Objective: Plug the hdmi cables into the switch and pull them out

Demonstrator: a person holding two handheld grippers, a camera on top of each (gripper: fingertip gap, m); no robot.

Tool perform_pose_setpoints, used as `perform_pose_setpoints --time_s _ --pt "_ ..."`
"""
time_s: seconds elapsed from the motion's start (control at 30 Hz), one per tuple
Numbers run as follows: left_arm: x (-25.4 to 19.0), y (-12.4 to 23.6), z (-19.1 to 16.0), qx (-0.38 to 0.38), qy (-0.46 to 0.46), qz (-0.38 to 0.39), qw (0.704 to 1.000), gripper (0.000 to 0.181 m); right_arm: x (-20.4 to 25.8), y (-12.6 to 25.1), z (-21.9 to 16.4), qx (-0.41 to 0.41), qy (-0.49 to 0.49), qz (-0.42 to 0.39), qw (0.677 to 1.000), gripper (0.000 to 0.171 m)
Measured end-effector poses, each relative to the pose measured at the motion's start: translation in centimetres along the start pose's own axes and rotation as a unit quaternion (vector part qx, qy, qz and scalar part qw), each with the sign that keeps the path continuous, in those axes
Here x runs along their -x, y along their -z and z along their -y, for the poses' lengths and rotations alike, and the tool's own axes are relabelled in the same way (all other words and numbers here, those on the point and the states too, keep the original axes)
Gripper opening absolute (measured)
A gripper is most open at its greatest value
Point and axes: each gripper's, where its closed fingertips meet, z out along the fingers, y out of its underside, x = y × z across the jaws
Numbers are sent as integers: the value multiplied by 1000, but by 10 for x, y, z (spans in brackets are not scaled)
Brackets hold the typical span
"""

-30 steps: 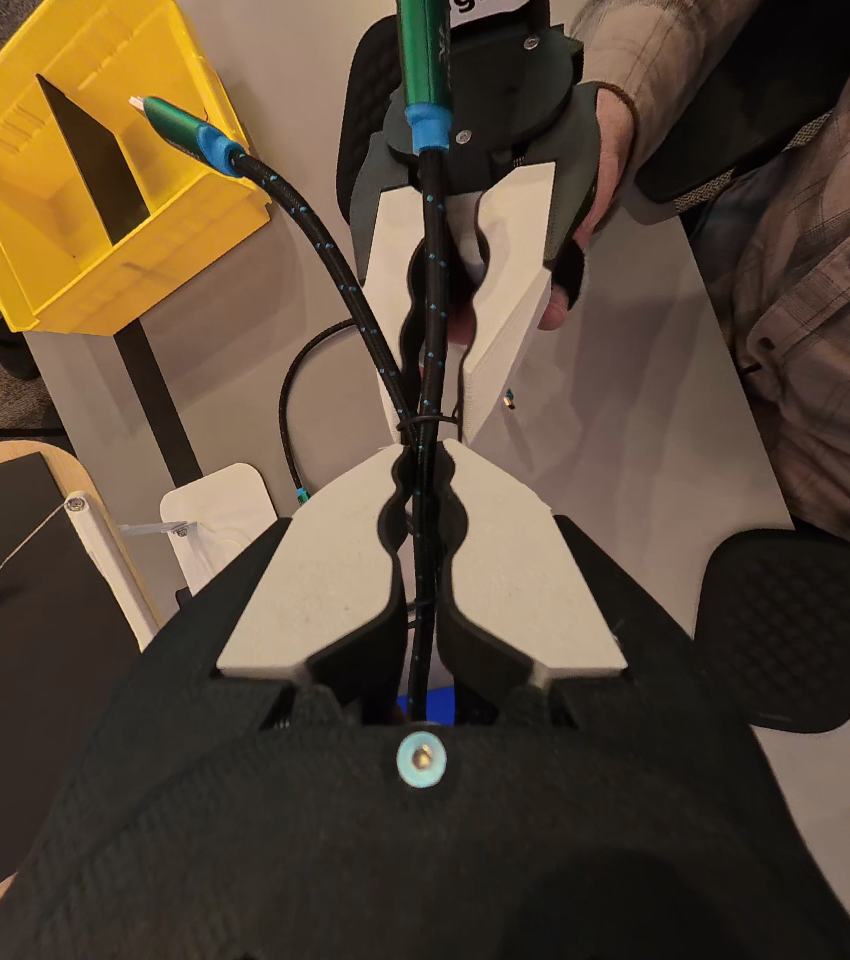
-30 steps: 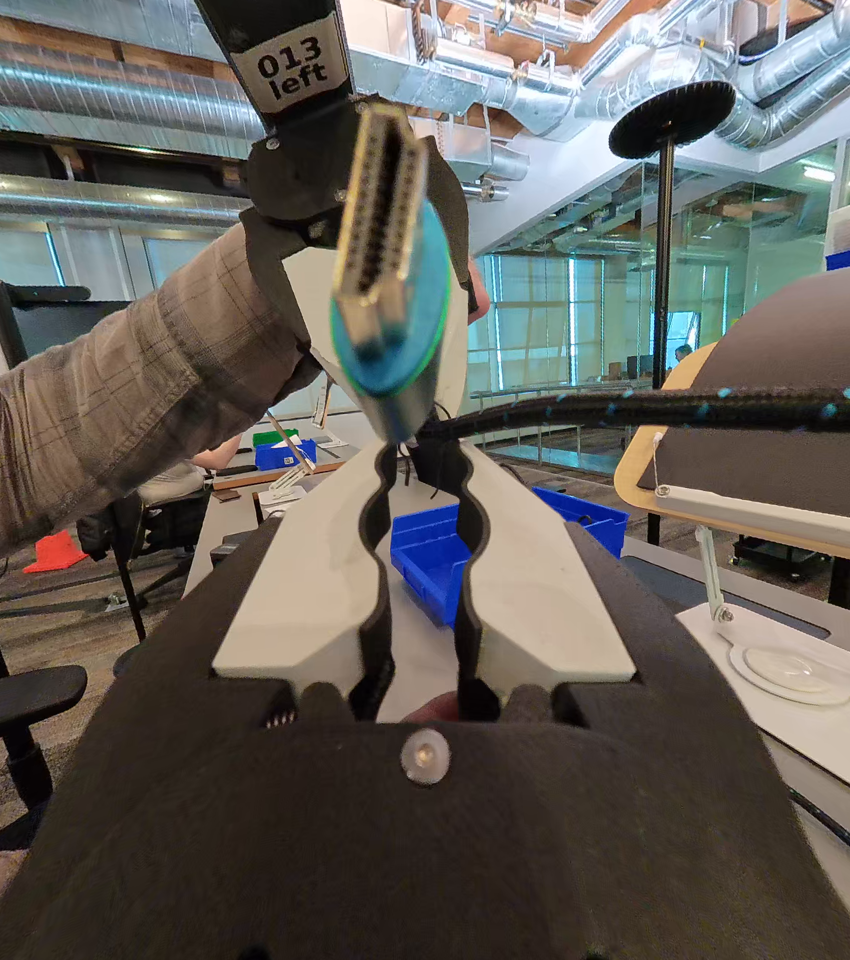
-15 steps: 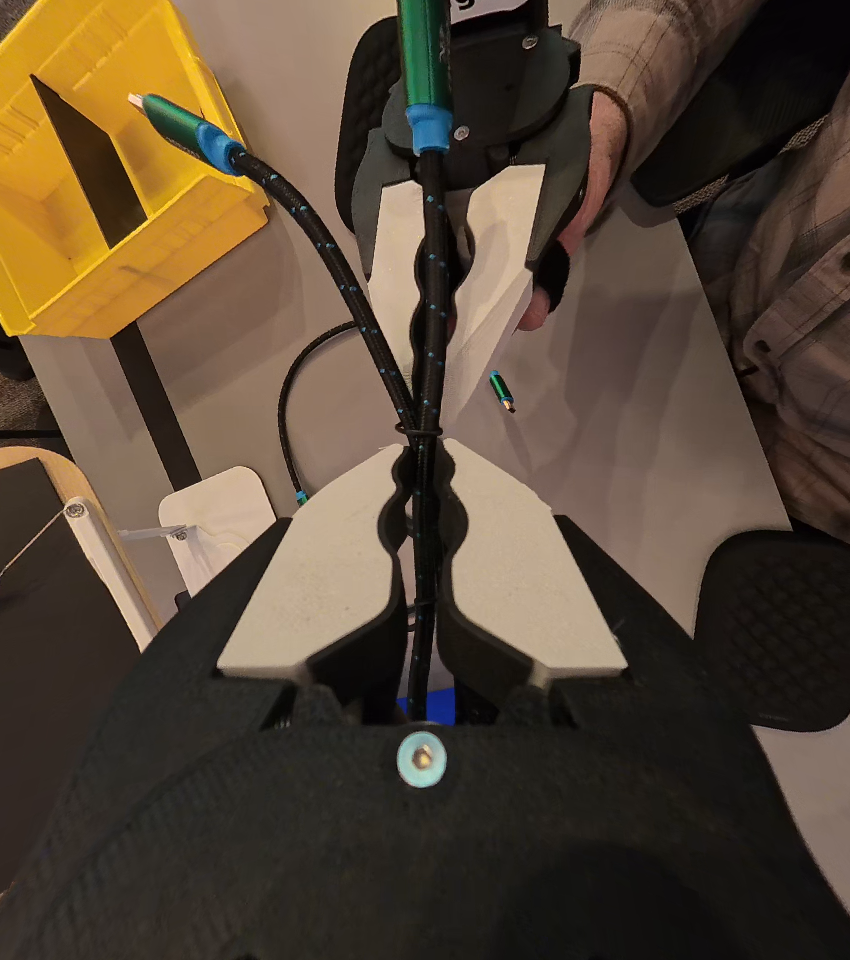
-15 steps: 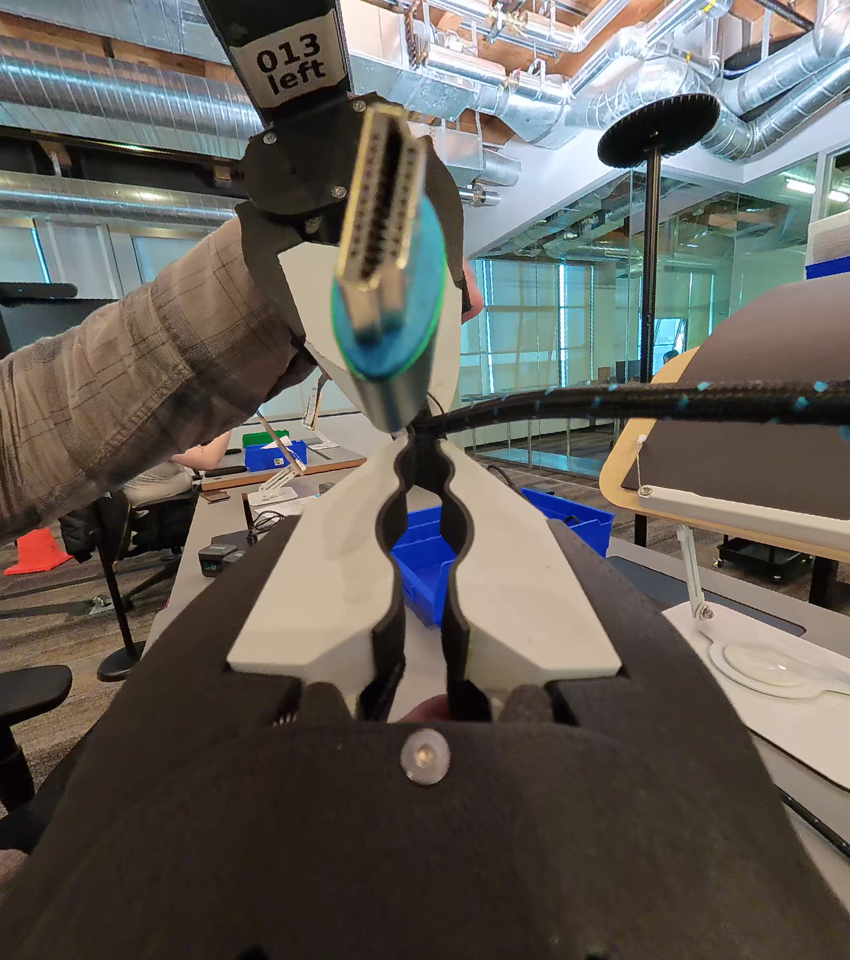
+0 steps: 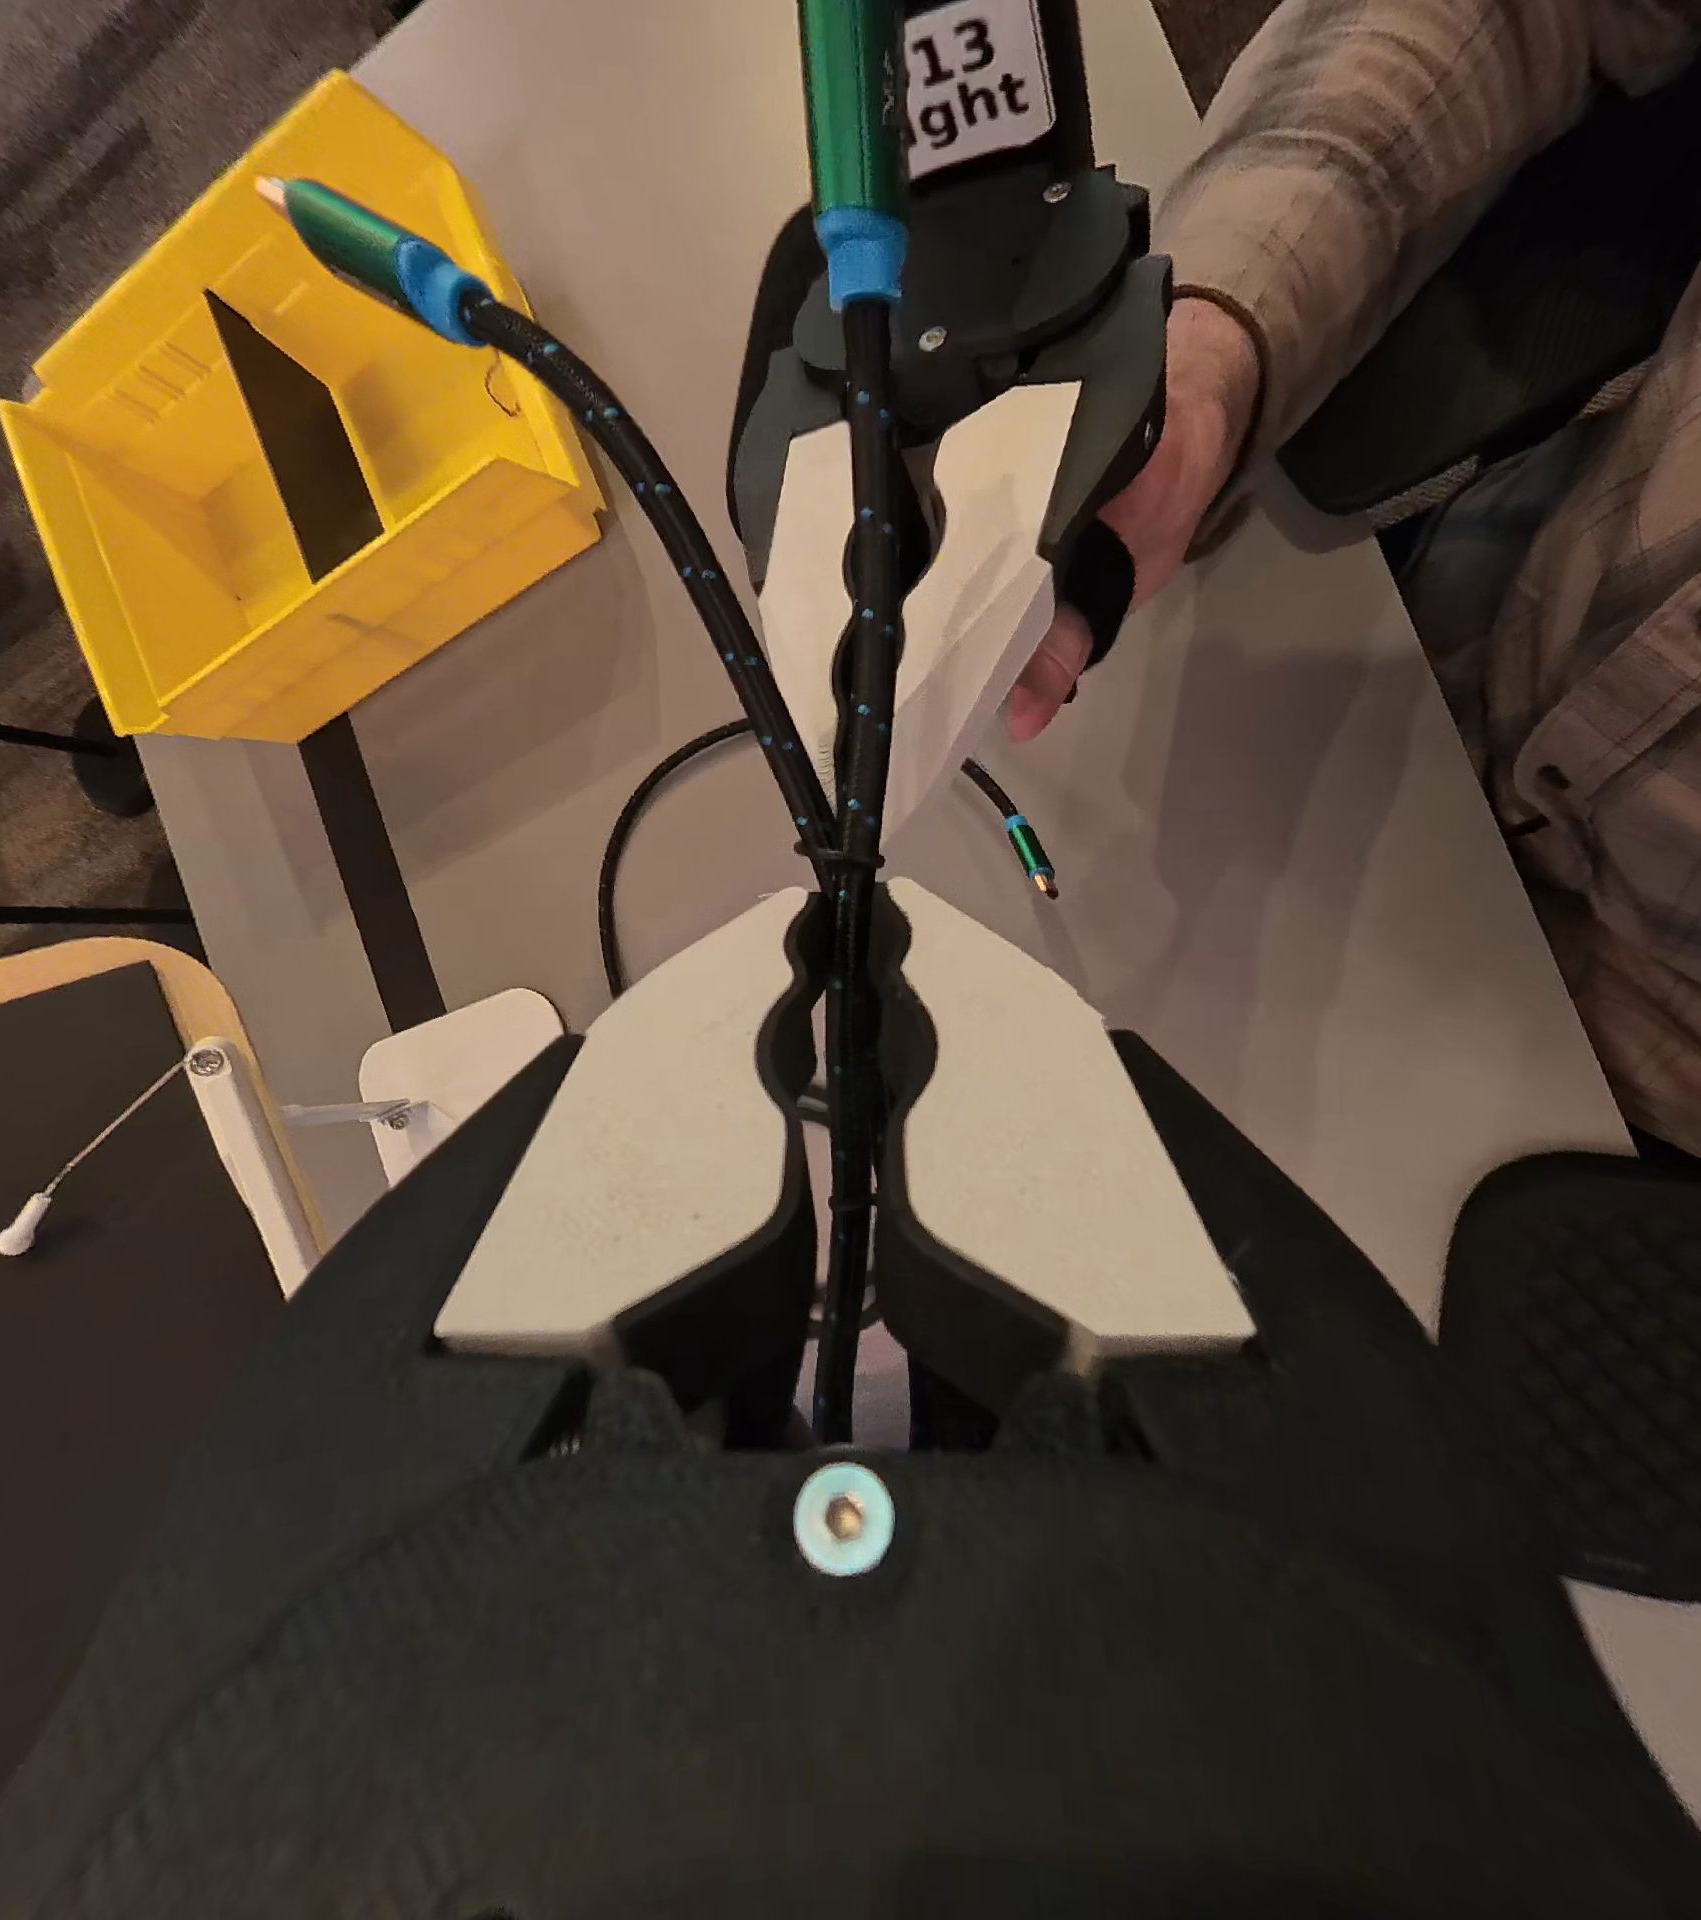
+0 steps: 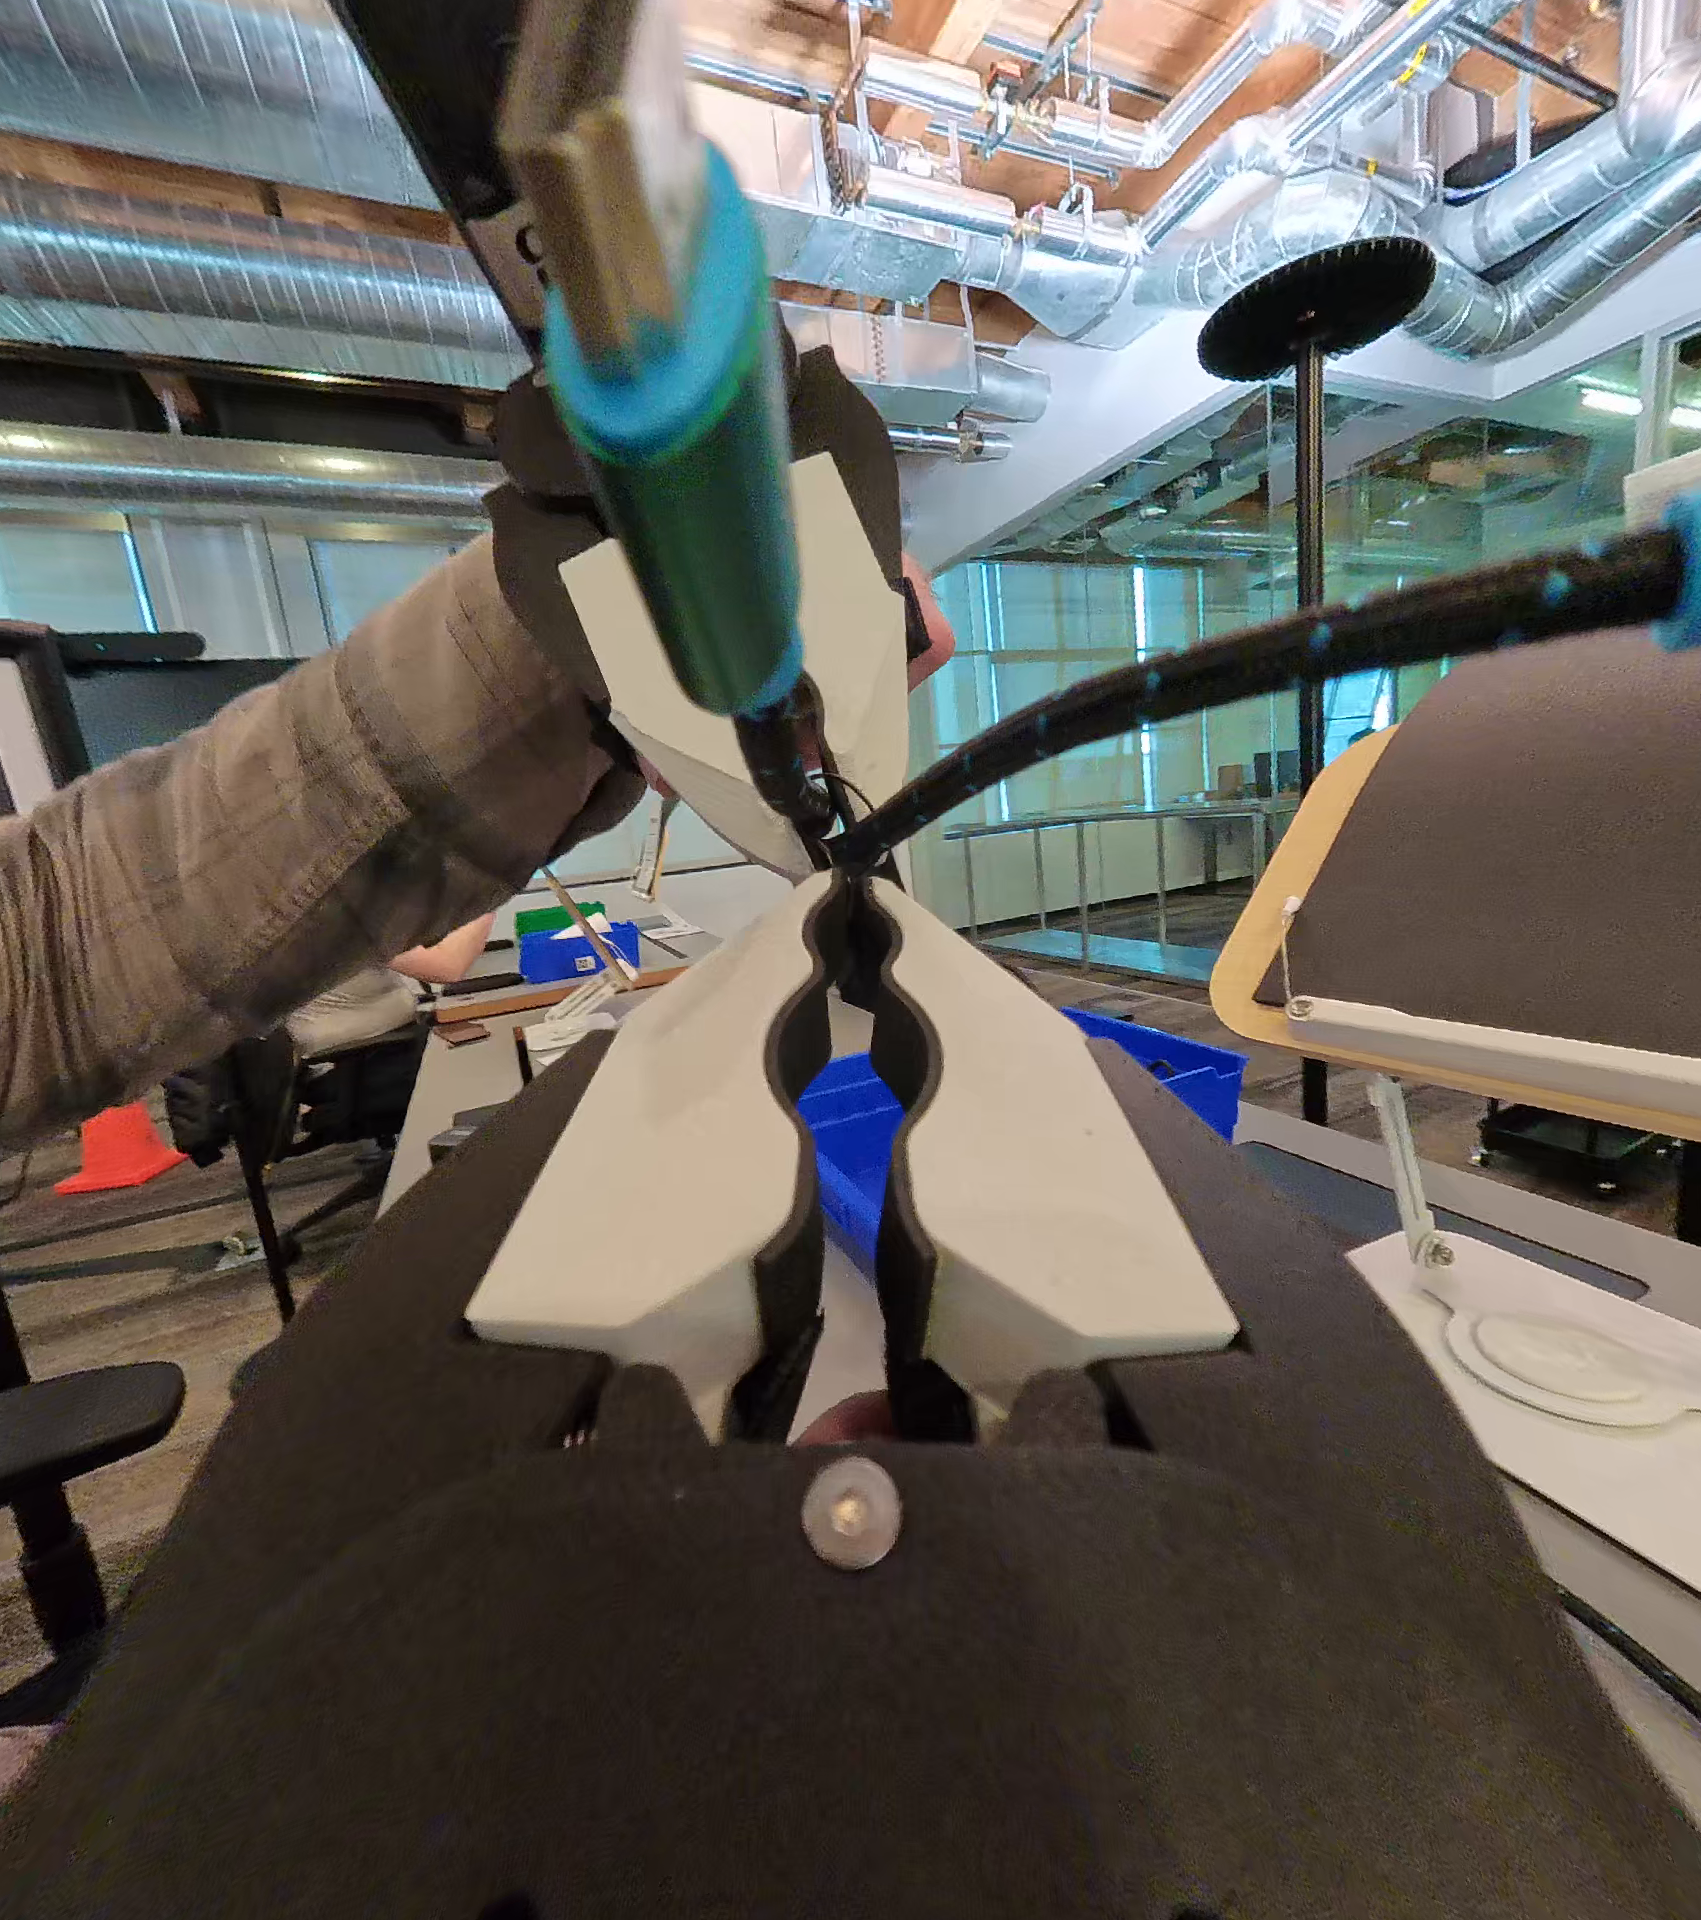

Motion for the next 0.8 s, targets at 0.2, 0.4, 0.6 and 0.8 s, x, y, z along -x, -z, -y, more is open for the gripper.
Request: perform_pose_setpoints --time_s 0.2,0.4,0.6,0.8 --pt "-2 3 11 -37 -15 23 999 7 7 5 11 -33 -52 37 997 0" --pt "-4 6 19 -55 -17 28 998 7 11 9 23 -63 -68 60 994 0" --pt "-1 6 26 -70 -3 23 997 7 9 13 30 -69 -36 42 996 0" --pt "3 6 32 -90 -2 39 995 7 6 16 35 -81 -45 37 995 0"
